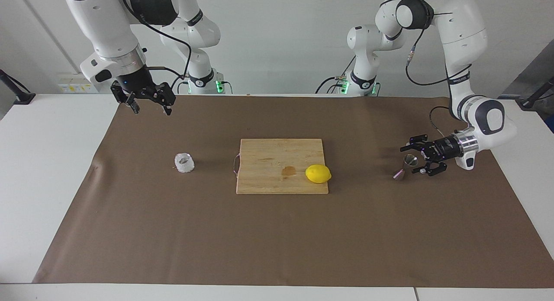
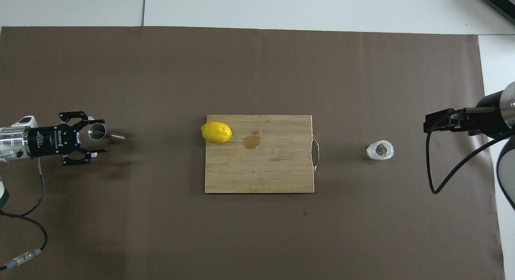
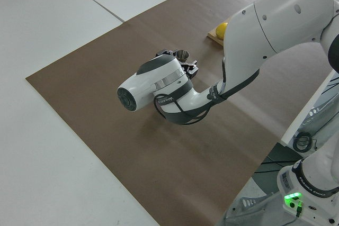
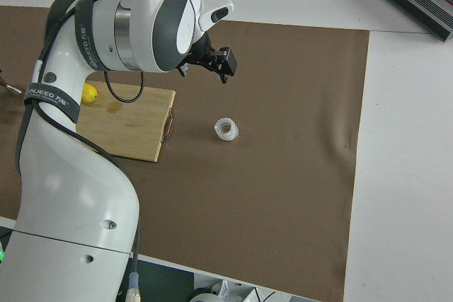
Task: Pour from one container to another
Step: 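Close the left gripper around the small steel cup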
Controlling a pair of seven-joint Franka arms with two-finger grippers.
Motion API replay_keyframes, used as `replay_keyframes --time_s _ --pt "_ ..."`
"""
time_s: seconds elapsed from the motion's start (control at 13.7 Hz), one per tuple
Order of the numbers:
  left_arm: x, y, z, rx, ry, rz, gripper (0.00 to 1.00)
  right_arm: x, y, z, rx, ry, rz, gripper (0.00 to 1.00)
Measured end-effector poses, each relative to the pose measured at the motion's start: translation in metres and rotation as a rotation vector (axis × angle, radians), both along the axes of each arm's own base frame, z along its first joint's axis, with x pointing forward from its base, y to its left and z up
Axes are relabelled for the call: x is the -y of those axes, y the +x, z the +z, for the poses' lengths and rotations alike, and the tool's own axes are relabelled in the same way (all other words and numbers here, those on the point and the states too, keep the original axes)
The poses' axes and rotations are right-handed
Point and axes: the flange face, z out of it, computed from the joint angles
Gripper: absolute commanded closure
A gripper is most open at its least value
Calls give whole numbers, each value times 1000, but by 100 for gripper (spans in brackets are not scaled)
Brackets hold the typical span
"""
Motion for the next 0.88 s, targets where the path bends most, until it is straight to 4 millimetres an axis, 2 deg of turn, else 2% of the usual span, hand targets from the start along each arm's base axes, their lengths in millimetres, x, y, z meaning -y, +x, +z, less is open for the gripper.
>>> replay_keyframes --time_s 0.73,0.88 --pt "-2 0 0 2 -1 6 15 0 0 0 -1 0 0 0" --pt "-2 0 0 2 0 7 22 0 0 0 -1 0 0 0"
